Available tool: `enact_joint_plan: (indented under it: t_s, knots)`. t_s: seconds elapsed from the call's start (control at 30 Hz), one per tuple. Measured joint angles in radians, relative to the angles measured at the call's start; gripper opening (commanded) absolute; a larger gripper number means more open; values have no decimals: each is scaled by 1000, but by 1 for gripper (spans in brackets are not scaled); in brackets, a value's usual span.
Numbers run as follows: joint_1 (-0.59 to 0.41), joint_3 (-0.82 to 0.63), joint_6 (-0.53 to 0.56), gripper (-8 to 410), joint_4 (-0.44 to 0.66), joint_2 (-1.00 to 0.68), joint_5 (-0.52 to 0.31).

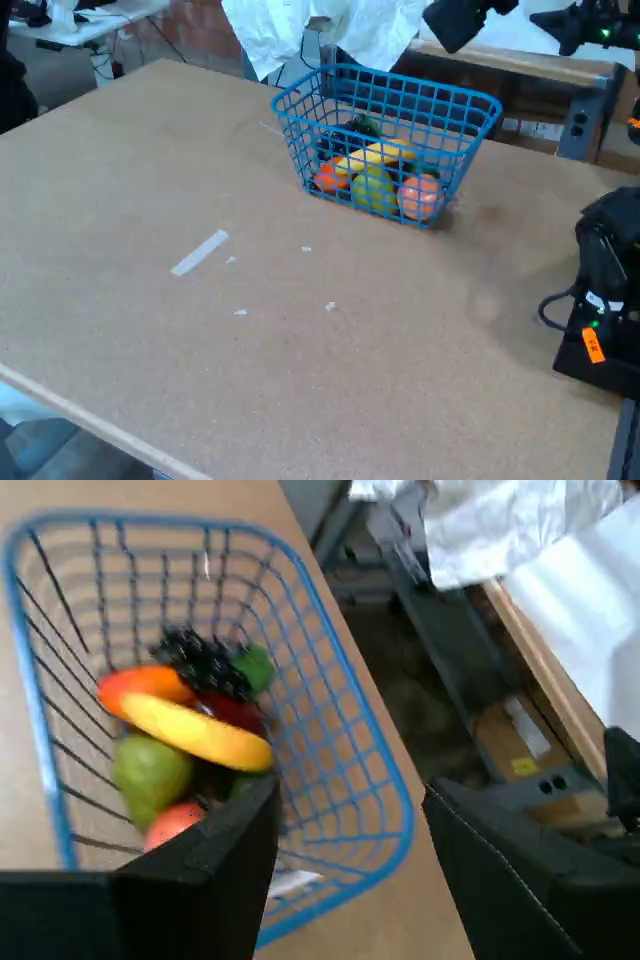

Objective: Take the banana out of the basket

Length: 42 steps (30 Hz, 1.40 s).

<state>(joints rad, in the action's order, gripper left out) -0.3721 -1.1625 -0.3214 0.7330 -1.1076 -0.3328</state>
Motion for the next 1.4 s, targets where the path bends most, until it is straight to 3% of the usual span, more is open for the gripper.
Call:
enact_joint_plan:
  t_s: [0.23, 0.6, 0.8, 0.93, 1.17, 1.4]
  knots:
    - [-57, -6, -124, 200, -16, -129, 2]
    - [-89, -6, -223, 202, -195, -265, -1]
    - [-93, -6, -307, 253, -261, -325, -2]
    - [-100, -6, -329, 289, -288, -378, -48]
    - [-117, -6, -395, 294, -301, -479, -80]
    - [-117, -6, -466, 294, -361, -555, -2]
